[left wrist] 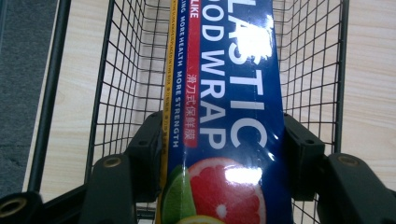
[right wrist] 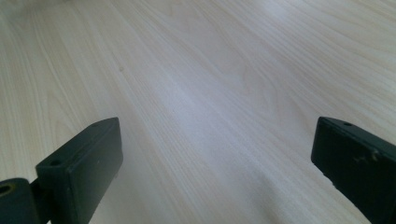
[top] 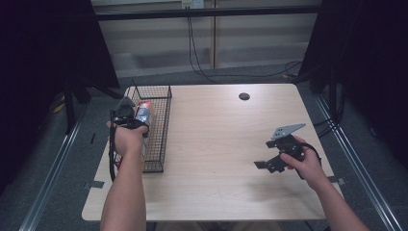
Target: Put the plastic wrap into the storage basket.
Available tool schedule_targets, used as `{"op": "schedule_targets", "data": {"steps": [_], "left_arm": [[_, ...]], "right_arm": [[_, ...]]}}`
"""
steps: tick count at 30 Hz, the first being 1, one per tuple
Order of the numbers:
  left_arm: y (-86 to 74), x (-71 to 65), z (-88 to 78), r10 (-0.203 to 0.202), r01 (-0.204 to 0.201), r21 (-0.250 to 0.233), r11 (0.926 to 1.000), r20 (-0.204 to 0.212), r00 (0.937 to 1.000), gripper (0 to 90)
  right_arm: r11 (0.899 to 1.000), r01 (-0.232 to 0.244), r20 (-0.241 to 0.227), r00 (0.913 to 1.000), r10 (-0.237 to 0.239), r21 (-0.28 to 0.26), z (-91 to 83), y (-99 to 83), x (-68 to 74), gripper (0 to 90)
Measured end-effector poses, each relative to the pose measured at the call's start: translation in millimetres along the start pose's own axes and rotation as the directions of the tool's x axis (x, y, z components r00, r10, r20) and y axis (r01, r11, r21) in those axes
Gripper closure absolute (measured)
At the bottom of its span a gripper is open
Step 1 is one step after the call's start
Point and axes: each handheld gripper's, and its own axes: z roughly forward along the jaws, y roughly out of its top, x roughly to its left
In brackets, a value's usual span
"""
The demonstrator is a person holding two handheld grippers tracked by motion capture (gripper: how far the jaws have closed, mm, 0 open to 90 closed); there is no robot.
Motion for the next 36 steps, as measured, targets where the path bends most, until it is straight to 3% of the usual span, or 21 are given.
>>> {"op": "schedule_targets", "data": {"steps": [9,14,24,25,30,33,35,36], "left_arm": [[1.4,-2.9,5.2,0.003,-0.003,0.012,0.9999,0.001,1.0000,43.0],[1.8,-2.2,5.8,-0.022,0.022,0.006,0.9997,-0.015,0.9996,42.5],[2.1,-3.7,8.2,0.001,0.000,0.021,0.9998,-0.024,0.9997,40.6],[2.1,-3.9,8.4,0.018,-0.018,0.025,0.9995,-0.026,0.9995,39.8],[2.9,-2.6,5.7,0.009,-0.009,-0.006,0.9999,-0.007,0.9999,38.8],[3.5,0.8,1.9,0.009,-0.009,-0.022,0.9997,-0.008,0.9999,30.8],[3.8,3.0,-2.6,0.002,-0.002,-0.039,0.9993,0.017,0.9998,28.9],[4.3,4.0,-4.8,0.022,-0.021,-0.039,0.9990,0.014,0.9997,27.5]], "right_arm": [[1.000,-0.006,0.001,1.0000,0.006,0.004,-0.8,-1.6,-1.9,2.1],[1.000,-0.008,-0.001,1.0000,0.008,0.000,-0.3,-1.6,-3.0,2.1],[1.000,-0.004,-0.003,1.0000,0.004,0.001,-0.4,-0.8,-1.8,2.1],[1.000,-0.007,-0.002,1.0000,0.007,0.003,-0.7,-0.9,-1.7,2.1],[1.000,-0.003,0.002,1.0000,0.003,0.003,-1.1,-0.8,-1.3,2.1],[1.000,-0.001,-0.001,1.0000,0.001,0.004,-0.2,-0.8,-1.2,2.1],[1.000,0.002,0.000,1.0000,-0.002,0.006,-0.3,-0.5,-0.9,2.1],[1.000,0.004,0.003,1.0000,-0.004,0.005,-0.2,-0.4,-0.7,2.1]]}}
